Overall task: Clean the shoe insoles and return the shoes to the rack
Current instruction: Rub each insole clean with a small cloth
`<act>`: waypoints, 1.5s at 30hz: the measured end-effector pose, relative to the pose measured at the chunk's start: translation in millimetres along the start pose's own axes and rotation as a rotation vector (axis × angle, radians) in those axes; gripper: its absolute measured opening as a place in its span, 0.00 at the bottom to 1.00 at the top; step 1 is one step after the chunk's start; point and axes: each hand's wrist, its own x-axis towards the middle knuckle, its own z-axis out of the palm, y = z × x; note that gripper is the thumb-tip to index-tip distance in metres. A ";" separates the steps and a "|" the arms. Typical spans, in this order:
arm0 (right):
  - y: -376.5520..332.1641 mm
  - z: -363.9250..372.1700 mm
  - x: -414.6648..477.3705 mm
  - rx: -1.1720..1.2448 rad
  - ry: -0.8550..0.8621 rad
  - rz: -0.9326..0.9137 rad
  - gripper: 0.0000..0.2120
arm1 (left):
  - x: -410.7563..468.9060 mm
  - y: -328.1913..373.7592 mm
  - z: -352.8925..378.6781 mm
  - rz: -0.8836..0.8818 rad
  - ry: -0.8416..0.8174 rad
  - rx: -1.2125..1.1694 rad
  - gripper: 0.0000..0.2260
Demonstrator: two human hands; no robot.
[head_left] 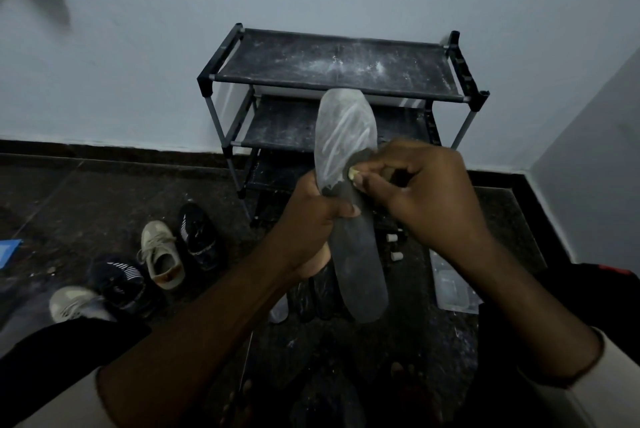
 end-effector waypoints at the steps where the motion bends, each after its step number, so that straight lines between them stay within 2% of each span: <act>1: 1.4 -2.0 2.7 0.006 0.033 0.012 0.03 | -0.5 0.1 0.7 -0.001 -0.004 0.003 0.23; 3: 0.2 -0.1 6.1 0.017 0.059 0.002 0.03 | -0.9 -1.3 1.0 0.000 -0.021 -0.001 0.23; 8: -4.9 7.2 -4.0 0.067 -0.045 -0.046 0.05 | -0.2 -3.0 0.1 0.019 -0.024 0.018 0.20; 13: -3.4 3.4 3.9 0.048 0.071 -0.033 0.04 | 1.1 -6.0 0.3 0.002 -0.010 0.007 0.20; 18: -5.5 7.0 -3.0 0.129 -0.073 -0.044 0.06 | 2.9 -5.5 0.5 0.026 -0.025 0.033 0.18; 23: -3.9 4.3 3.6 0.117 0.031 -0.026 0.05 | 2.3 -7.4 0.4 0.015 -0.049 0.037 0.19; 28: -4.5 4.0 -1.4 0.125 -0.119 -0.043 0.09 | 5.7 -7.1 -2.5 0.052 -0.049 0.067 0.18; 33: -5.5 3.2 2.6 0.098 -0.071 -0.053 0.08 | 5.9 -10.5 -3.5 0.033 -0.081 0.065 0.20; 38: -6.6 -1.3 1.7 0.173 -0.208 -0.062 0.10 | 6.7 -8.3 -5.7 0.066 -0.110 0.092 0.19; 43: -9.4 4.6 6.2 0.149 -0.075 -0.106 0.07 | 6.0 -9.2 -5.2 0.043 -0.153 0.093 0.26; 45: -9.9 3.4 4.3 0.162 -0.114 -0.118 0.07 | 6.9 -9.0 -5.7 0.049 -0.148 0.112 0.23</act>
